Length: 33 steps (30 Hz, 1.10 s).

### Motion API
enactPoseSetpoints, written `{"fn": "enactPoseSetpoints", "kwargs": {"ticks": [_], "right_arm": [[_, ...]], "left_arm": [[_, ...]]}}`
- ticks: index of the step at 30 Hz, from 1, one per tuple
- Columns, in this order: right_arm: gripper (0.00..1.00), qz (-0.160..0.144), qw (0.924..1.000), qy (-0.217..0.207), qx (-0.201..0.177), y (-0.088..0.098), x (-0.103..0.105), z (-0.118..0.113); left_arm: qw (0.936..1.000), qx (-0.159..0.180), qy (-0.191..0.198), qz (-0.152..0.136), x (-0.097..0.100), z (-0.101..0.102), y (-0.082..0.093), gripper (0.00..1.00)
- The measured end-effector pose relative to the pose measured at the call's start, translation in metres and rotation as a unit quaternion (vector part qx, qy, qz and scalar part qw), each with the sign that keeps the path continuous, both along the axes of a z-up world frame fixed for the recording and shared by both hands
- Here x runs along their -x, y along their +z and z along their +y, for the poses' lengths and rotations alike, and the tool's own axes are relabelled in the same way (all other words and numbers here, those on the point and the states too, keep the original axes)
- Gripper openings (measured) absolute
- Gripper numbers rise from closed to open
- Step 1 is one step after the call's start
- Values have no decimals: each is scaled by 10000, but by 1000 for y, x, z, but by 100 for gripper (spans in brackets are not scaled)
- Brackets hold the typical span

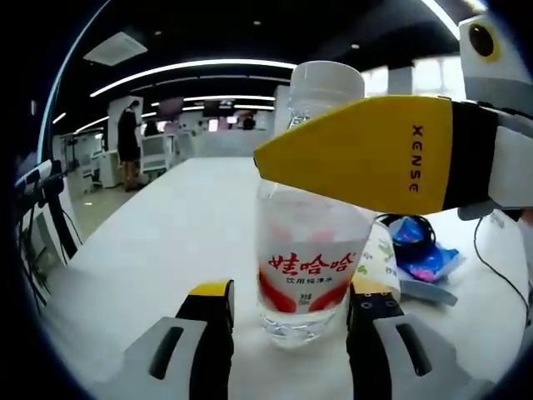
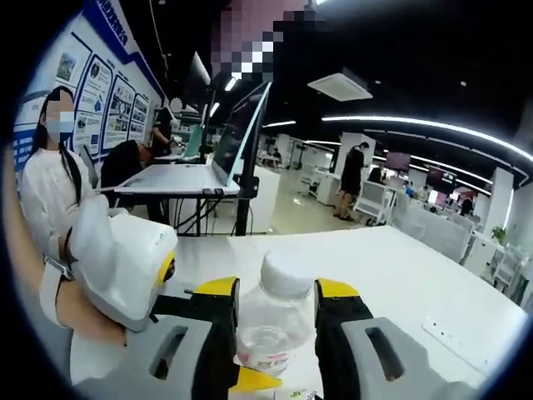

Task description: Arrange the tabletop items into an orderly group along one side of the table until the central work area is clear of visible clutter.

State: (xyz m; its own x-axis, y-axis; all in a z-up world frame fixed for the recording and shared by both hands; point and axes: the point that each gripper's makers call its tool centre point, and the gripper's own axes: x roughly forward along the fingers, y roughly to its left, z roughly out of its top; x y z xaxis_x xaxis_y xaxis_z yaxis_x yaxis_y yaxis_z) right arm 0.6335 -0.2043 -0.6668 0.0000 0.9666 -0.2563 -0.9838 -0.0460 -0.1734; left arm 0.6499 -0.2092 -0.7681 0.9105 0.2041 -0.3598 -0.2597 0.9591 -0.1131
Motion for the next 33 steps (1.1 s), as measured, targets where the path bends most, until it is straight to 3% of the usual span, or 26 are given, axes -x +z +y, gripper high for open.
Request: {"fn": "enactPoseSetpoints", "kwargs": {"ticks": [8,14,23,33], "right_arm": [[40,42,9999,-92,-39,5,-8,-3],[41,73,9998,-186,-74,11,-14,-18],[47,405,9982,-442,20,7,-24,-50],[66,935,9915,-830,358,-8,-38,-89]], "left_arm": [[9999,-6,-102,2,0,-4,0,53],[9998,-80,-201,32,9,-3,4,54],[9991,-45,-405,93,27,-6,14,64],[9959,107,-847,301,43,-17,27,74]]}}
